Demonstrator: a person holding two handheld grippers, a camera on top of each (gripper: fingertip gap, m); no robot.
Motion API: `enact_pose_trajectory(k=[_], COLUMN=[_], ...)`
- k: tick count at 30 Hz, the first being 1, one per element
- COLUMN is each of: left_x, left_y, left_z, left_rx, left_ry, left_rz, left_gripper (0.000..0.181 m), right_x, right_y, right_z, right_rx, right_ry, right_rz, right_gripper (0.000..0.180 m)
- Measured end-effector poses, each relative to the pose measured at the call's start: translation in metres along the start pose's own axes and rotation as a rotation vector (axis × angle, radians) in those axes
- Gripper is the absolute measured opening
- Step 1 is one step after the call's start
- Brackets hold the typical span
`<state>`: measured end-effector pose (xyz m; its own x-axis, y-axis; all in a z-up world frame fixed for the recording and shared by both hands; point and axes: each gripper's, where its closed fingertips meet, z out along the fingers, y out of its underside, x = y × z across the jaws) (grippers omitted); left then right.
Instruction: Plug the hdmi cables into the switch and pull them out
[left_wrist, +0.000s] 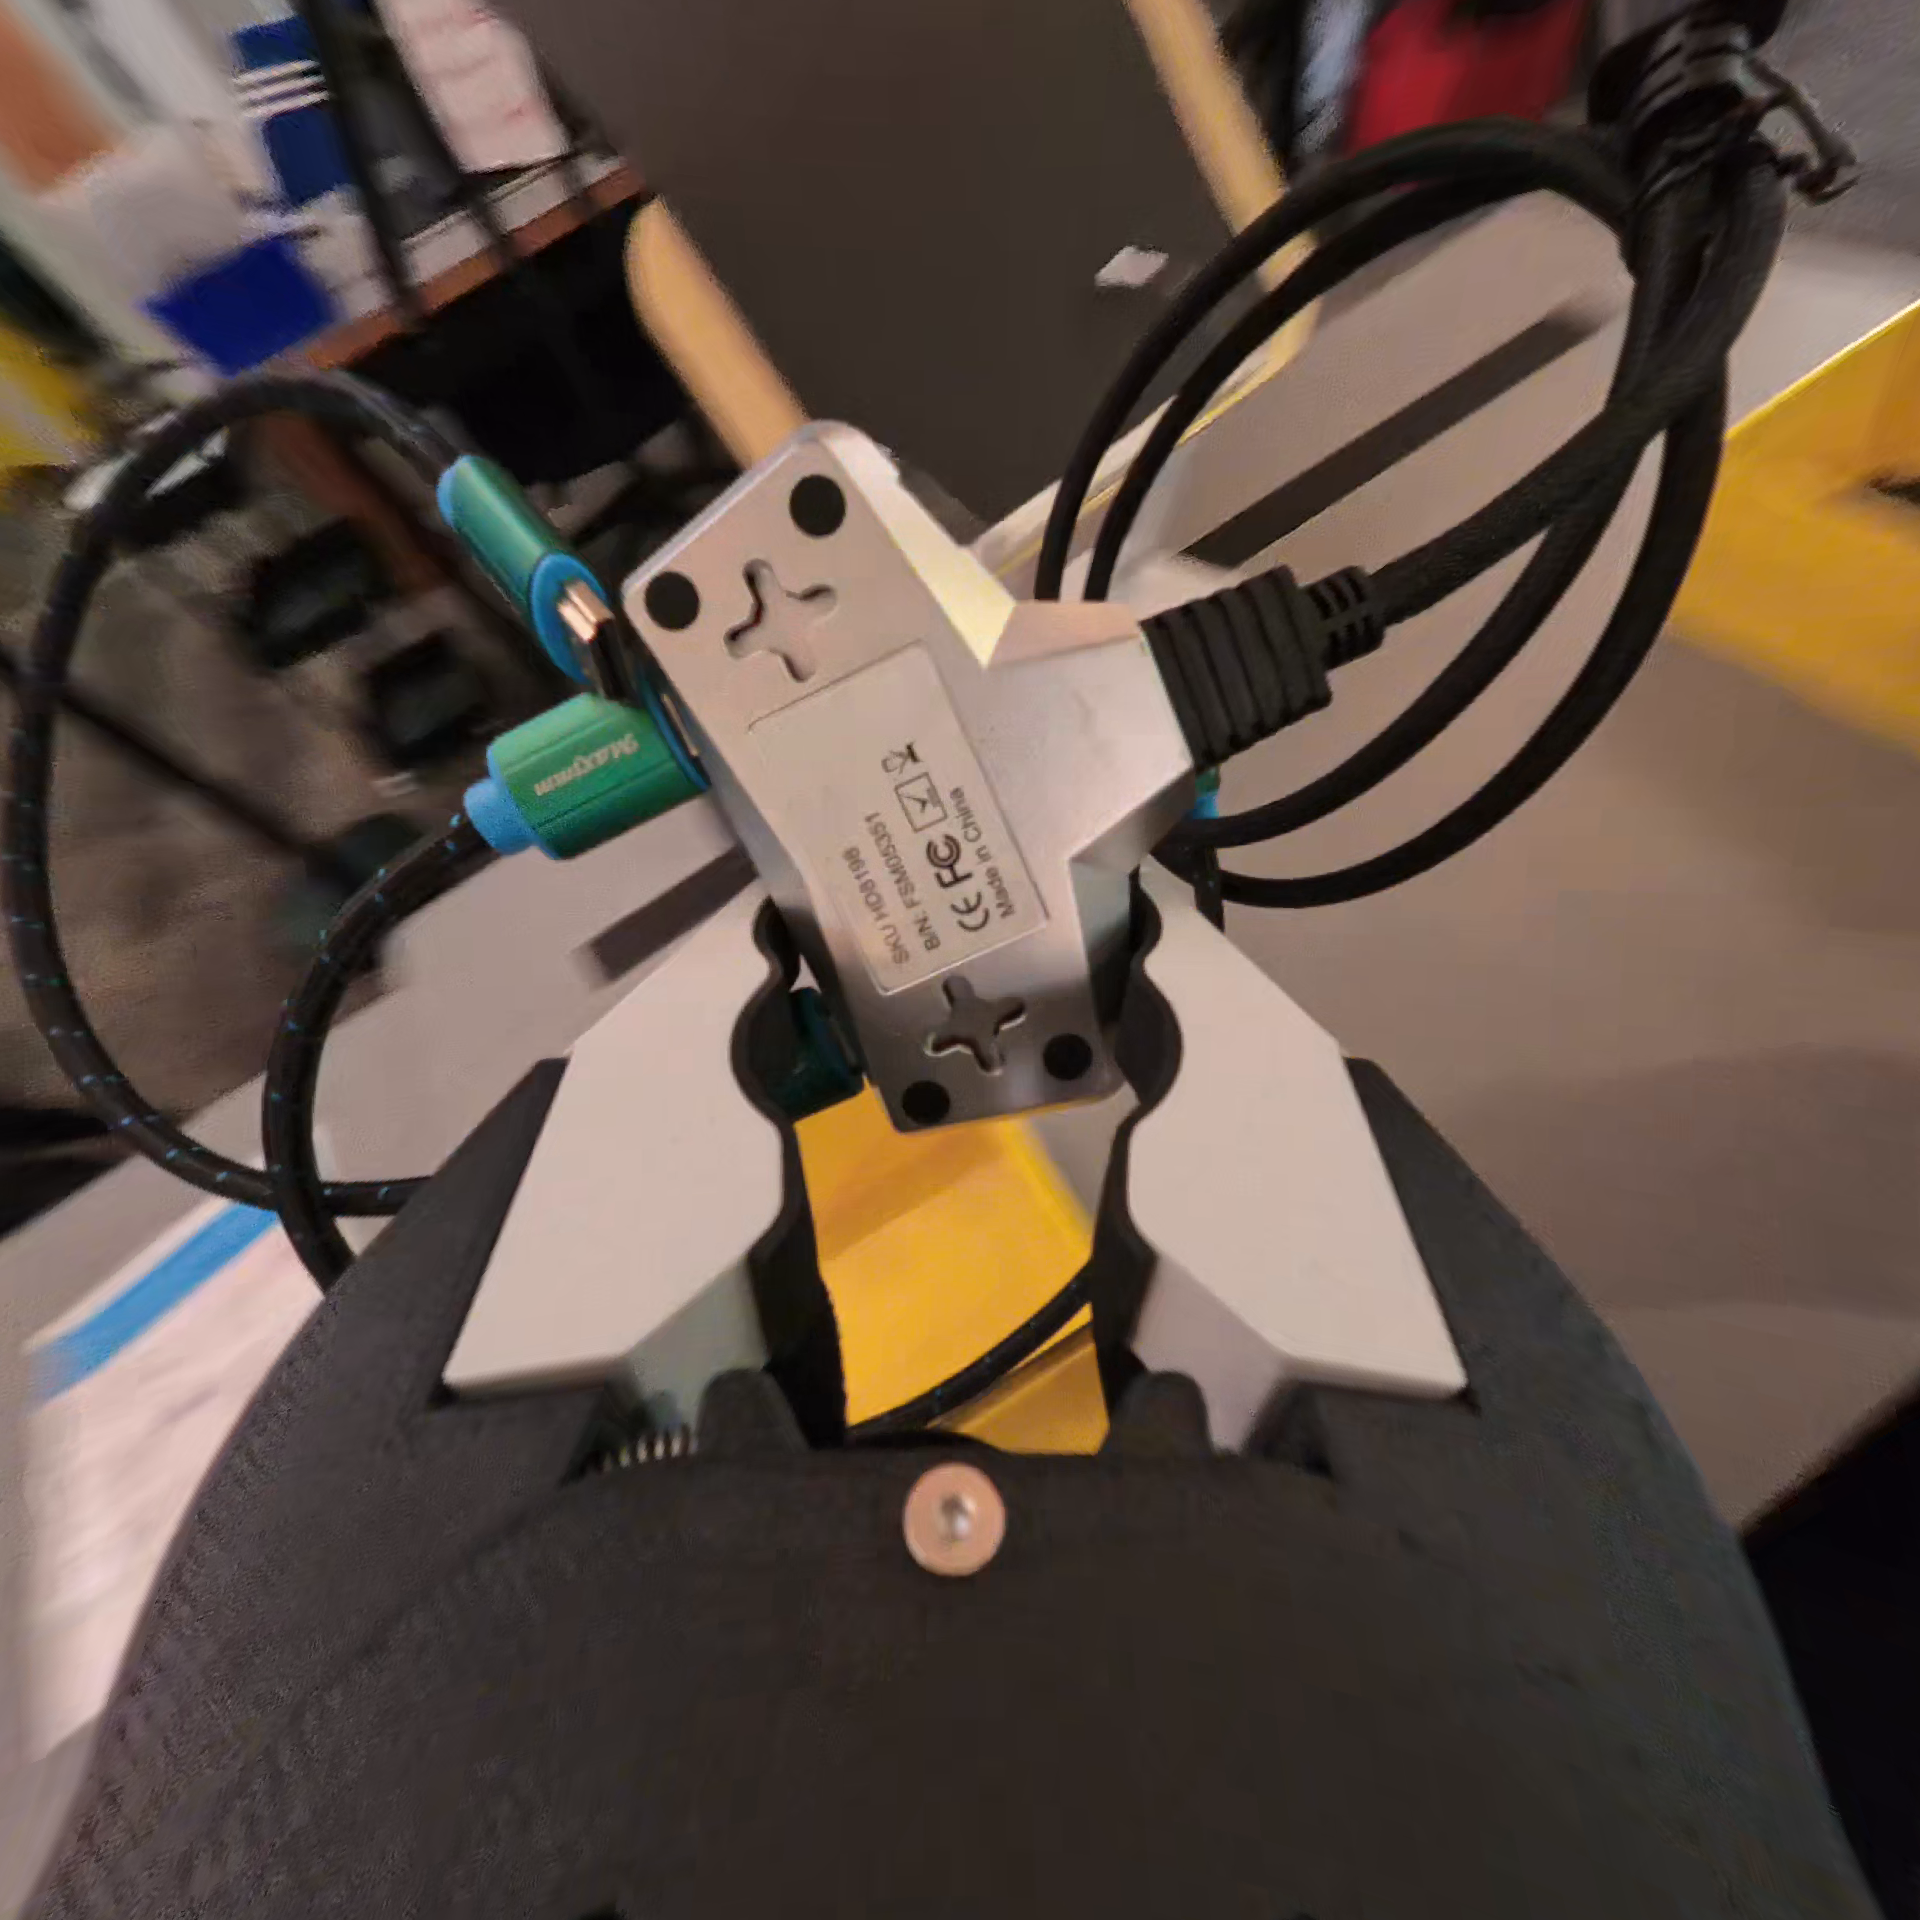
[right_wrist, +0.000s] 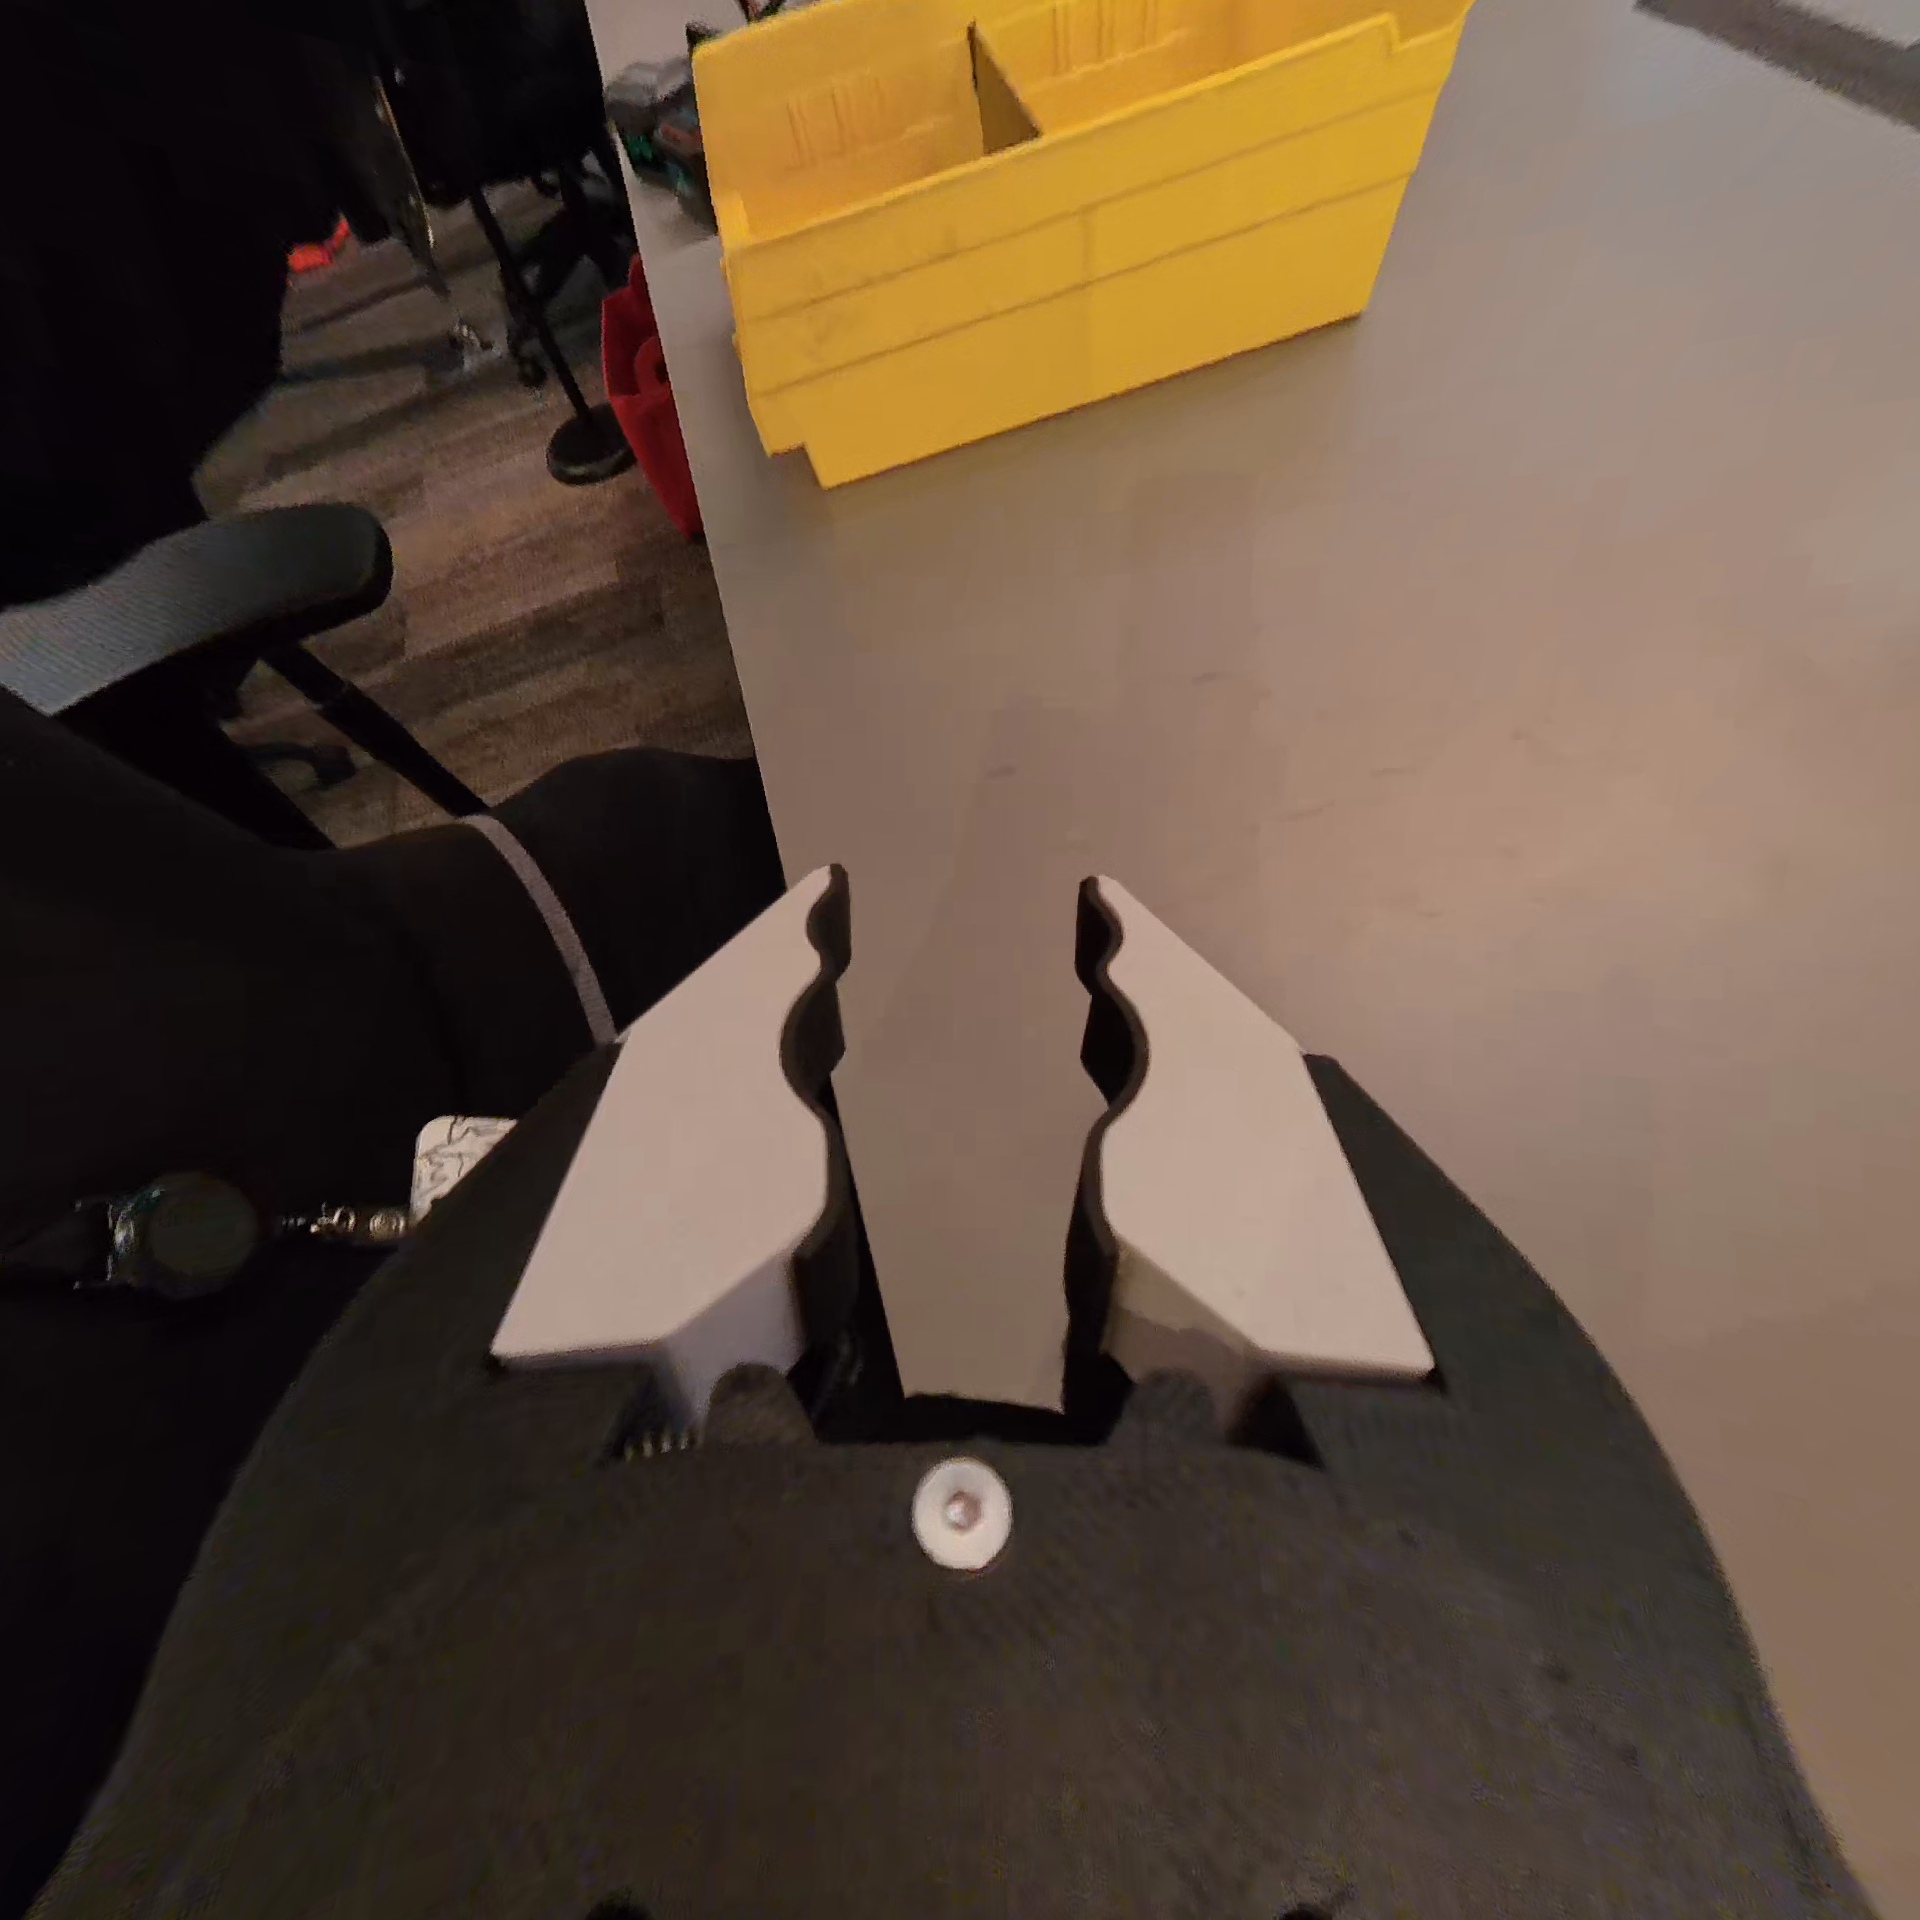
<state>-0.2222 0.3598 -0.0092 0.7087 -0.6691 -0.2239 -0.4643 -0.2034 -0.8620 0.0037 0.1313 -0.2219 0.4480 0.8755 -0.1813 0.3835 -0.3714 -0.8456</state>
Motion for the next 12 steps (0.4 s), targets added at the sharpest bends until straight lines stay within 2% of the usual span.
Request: enact_pose_trajectory(k=[3, 8, 12], left_x=[0.058, 0.142, 0.189], left_y=[-0.016, -0.034, -0.041], left_z=[0.025, 0.057, 0.066], left_rx=[0.144, 0.330, 0.496], left_ry=[0.294, 0.659, 0.961], left_rz=[-0.170, -0.376, -0.551], left_gripper=[0.059, 0.059, 0.059], right_x=[0.007, 0.023, 0.048], right_y=[-0.007, -0.023, -0.045], right_z=[-0.005, -0.021, -0.042], right_rx=[0.054, 0.160, 0.307], right_ry=[0.023, 0.091, 0.159], right_rz=[0.027, 0.060, 0.130], right_gripper=[0.043, 0.045, 0.046])
